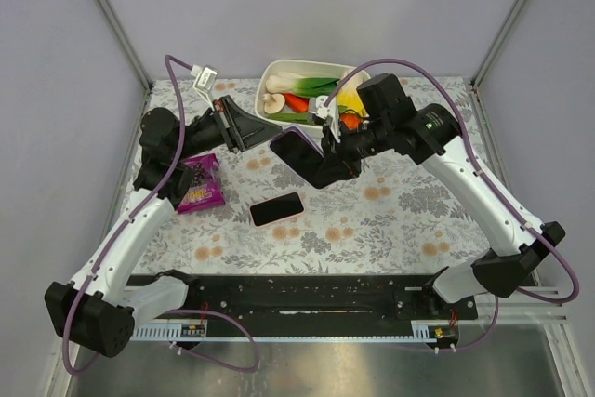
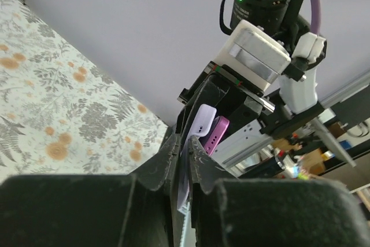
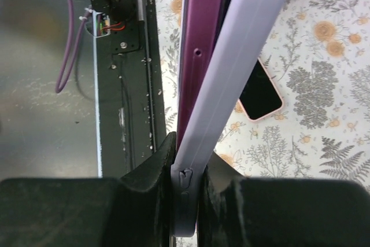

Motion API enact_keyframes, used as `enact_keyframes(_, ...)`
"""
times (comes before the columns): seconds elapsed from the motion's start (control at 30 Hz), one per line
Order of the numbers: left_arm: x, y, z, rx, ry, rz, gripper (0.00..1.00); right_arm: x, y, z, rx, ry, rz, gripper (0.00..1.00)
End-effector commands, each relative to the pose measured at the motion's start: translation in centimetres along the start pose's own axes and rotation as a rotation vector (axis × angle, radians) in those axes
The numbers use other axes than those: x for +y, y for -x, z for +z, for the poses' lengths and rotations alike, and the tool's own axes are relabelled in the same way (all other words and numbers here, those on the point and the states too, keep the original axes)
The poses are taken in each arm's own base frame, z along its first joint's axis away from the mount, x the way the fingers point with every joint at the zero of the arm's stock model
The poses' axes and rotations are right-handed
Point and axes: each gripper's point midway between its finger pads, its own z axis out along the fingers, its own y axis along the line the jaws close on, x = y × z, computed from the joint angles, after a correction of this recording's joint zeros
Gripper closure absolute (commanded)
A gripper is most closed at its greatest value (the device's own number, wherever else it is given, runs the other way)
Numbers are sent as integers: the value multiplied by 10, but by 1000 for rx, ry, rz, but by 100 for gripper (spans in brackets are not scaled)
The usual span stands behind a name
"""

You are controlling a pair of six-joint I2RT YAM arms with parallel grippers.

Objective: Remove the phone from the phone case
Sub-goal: Remove the phone case from the phone.

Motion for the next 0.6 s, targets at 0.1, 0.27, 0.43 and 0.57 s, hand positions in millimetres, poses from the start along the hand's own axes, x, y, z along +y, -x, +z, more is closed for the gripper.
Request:
enact_keyframes(0.1,6,-31,22,130,10,113,100,88,67,2,-255,371,-309,100)
enact_keyframes(0.27,7,-39,26,167,19,178,100,92,66,-1,-257,380,-311,100)
enact_keyframes(0.43,7,-47,30,195,13,171,100,94,68,-5,-262,374,-326,100)
enact_keyframes(0.57,15,-55,32,187,10,94,100,94,70,-9,-263,363,-346,100)
